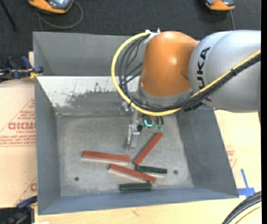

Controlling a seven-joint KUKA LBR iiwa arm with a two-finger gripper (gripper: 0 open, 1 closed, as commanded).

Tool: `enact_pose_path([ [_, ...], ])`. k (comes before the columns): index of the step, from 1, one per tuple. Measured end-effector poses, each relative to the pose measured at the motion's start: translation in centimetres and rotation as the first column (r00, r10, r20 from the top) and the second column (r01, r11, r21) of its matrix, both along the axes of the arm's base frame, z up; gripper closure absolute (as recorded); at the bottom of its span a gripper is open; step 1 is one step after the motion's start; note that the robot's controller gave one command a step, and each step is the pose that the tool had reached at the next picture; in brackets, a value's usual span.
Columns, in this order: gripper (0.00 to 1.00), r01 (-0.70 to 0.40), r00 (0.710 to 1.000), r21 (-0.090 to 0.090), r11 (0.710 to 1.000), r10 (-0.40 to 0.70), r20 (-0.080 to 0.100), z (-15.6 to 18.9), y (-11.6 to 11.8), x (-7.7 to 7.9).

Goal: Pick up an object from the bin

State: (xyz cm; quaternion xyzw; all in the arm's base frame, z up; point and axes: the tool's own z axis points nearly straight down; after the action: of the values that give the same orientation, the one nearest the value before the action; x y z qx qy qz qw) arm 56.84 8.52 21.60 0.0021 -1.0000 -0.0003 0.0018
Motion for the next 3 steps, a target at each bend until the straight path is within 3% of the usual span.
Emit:
enact_pose_path([
  [1, 0.00, -0.317, 0.949, -0.001, 0.949, 0.317, -0.001, -14.8, 1.0, -3.0],
  [2, 1.00, -0.311, 0.950, -0.003, 0.950, 0.311, 0.011, -14.1, 1.0, -2.5],
  [3, 1.00, -0.465, 0.885, -0.004, 0.885, 0.465, 0.011, -9.2, -0.7, -2.6],
])
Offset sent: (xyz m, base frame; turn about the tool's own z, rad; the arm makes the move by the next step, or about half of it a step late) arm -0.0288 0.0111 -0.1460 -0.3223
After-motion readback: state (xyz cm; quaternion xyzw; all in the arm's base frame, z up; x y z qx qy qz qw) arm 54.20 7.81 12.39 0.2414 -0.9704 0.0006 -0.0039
